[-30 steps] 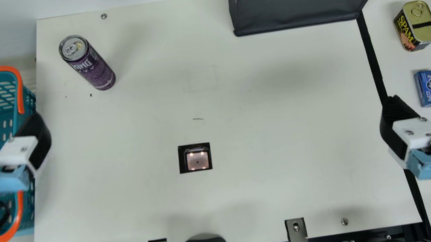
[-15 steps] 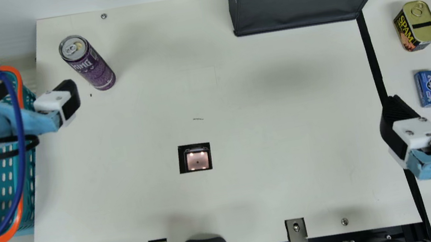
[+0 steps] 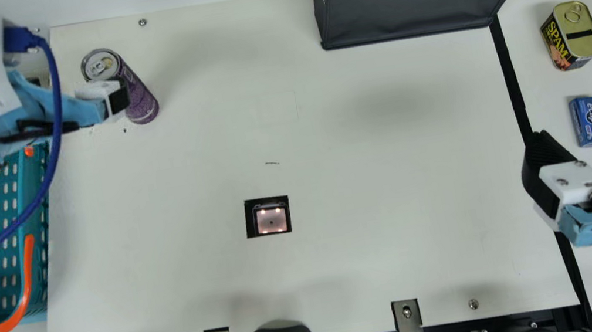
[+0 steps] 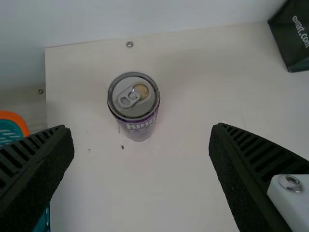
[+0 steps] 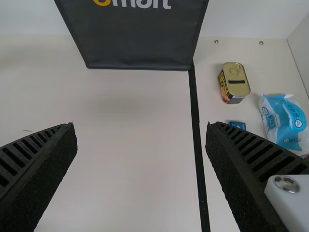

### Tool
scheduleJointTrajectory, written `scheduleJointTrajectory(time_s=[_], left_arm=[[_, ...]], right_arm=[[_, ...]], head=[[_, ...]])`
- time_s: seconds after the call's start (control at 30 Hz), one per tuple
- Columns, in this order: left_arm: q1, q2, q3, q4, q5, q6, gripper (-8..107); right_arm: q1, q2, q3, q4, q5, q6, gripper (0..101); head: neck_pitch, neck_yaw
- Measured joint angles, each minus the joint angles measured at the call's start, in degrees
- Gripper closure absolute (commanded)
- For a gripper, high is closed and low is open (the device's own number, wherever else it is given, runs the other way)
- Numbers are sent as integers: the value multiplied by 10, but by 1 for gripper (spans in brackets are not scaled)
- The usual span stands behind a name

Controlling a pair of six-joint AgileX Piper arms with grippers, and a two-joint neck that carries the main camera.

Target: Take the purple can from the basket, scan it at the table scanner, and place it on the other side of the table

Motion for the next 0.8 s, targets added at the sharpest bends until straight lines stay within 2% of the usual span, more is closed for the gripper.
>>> scheduleJointTrajectory(time_s=[0.4, 0.8], left_arm=[[-6, 99, -90, 27, 21, -52, 9], [-9, 170, -109, 52, 11, -84, 9]], right_arm=[[0, 0, 0, 1, 0, 0, 6], [0, 0, 0, 1, 1, 0, 6]], head=[[0, 0], [0, 0]])
